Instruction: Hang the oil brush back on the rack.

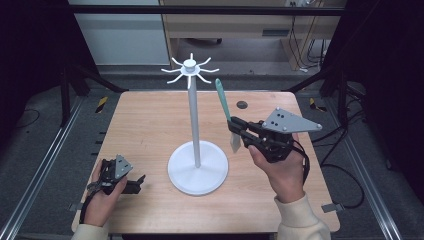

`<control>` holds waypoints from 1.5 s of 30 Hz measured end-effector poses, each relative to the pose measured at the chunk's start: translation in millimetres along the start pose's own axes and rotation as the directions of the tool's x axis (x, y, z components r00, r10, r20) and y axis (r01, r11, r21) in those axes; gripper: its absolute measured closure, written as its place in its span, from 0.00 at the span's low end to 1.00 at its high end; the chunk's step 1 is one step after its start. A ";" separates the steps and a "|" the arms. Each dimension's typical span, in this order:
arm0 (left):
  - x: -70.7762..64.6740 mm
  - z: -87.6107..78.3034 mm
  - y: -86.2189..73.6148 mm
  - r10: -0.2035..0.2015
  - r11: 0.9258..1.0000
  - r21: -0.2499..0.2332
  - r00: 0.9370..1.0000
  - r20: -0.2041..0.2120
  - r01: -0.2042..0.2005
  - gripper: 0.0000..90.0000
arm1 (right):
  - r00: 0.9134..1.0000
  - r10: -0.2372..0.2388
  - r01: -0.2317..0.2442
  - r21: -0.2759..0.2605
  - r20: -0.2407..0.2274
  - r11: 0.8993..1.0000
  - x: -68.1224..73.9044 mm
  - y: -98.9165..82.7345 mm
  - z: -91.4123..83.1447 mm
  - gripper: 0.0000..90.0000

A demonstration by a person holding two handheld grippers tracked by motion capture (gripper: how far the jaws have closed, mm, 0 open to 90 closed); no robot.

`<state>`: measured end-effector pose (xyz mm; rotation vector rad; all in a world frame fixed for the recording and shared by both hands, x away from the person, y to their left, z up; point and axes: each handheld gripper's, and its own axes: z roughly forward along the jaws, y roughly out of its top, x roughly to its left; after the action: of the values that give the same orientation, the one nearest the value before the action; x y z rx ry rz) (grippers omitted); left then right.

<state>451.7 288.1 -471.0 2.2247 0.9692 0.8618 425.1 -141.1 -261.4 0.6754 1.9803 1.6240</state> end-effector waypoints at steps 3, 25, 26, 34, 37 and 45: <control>0.3 -0.2 -0.1 0.001 1.000 0.001 1.000 -0.001 -0.001 0.03 | 1.000 -0.006 0.006 0.005 0.001 1.000 0.8 3.0 -0.2 0.91; 0.1 0.2 -0.1 0.001 1.000 0.001 1.000 0.002 -0.001 0.03 | 1.000 -0.025 0.025 0.046 -0.002 0.999 3.4 8.3 10.4 0.91; 0.0 0.3 -0.1 0.001 1.000 0.000 1.000 0.002 -0.001 0.03 | 1.000 -0.026 0.026 0.047 -0.003 0.999 3.3 8.4 11.8 0.91; 0.4 0.1 -0.2 0.002 1.000 0.001 1.000 0.002 -0.002 0.03 | 1.000 -0.013 0.014 0.056 -0.008 0.998 2.9 8.0 22.7 0.91; 0.1 0.0 -0.2 0.002 1.000 0.000 1.000 0.003 -0.002 0.03 | 1.000 -0.011 0.011 0.057 -0.010 0.998 2.8 7.7 25.4 0.91; 0.0 0.2 -0.1 0.002 1.000 0.001 1.000 0.002 -0.002 0.03 | 1.000 -0.013 0.014 0.059 -0.009 0.998 2.0 6.8 27.5 0.91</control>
<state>451.8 288.1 -471.2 2.2274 0.9662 0.8600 441.9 -118.3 -259.5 0.6772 2.0413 1.5685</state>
